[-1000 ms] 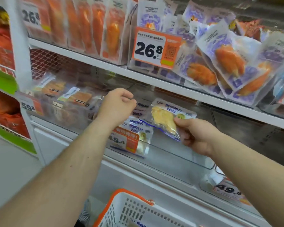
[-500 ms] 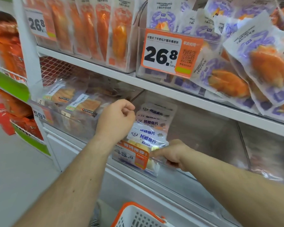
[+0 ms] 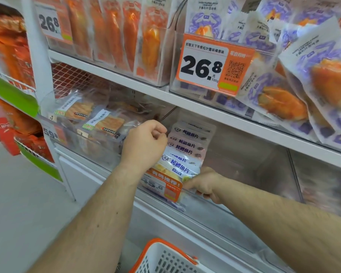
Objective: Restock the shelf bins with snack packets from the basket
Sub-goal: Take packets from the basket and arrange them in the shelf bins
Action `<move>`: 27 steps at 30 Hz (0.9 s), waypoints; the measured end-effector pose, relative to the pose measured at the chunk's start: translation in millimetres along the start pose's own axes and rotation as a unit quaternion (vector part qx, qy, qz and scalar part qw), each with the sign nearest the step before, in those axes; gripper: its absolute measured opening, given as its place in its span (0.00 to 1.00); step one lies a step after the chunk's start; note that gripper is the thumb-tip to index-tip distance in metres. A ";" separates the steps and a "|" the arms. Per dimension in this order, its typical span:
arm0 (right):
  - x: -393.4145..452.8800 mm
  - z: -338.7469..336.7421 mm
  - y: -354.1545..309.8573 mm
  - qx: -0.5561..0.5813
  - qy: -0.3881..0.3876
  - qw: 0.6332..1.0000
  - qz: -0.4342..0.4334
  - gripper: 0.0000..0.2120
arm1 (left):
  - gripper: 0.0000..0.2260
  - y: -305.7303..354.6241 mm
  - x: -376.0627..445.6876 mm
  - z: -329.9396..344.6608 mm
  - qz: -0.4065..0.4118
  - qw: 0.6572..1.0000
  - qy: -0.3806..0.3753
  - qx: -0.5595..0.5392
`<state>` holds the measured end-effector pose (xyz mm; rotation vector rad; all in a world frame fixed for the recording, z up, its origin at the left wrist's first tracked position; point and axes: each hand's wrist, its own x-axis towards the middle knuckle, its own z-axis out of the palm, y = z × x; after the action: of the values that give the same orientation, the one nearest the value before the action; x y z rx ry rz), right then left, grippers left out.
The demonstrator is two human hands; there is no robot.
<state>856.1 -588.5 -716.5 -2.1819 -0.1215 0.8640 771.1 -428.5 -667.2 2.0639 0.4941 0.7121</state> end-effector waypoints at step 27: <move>56.9 -7.5 2.0 0.032 0.242 0.957 -0.156 0.58 | 0.42 28.0 30.0 27.5 0.240 0.845 -0.216 0.426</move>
<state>903.9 -575.1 -745.3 -2.1705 -0.1852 0.1433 813.9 -443.0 -647.3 3.1515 -0.0106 0.2634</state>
